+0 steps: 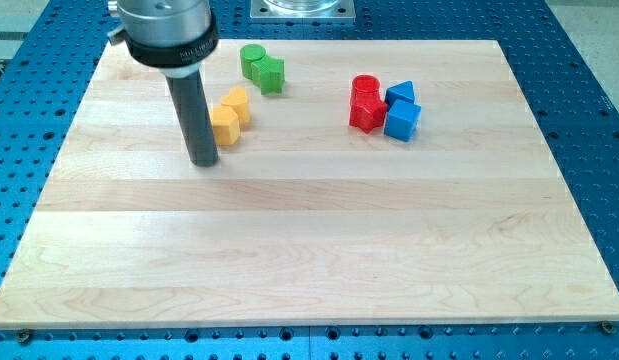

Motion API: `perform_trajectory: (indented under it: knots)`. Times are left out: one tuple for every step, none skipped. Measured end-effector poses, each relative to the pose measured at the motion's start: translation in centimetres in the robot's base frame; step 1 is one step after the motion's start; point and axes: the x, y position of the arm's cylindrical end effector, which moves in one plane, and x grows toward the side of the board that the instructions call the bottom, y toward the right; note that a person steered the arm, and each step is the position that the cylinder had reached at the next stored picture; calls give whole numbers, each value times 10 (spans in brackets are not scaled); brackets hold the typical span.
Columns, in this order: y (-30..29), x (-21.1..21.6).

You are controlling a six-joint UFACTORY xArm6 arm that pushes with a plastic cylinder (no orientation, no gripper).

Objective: Move the yellow blocks upwards

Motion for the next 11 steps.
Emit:
perform_trajectory:
  knots:
    - [16, -7]
    - [15, -11]
    - [10, -25]
    - [10, -48]
    - [12, -72]
    - [17, -80]
    - [30, -80]
    - [41, -80]
    - [44, -80]
    - [46, -80]
    - [35, -80]
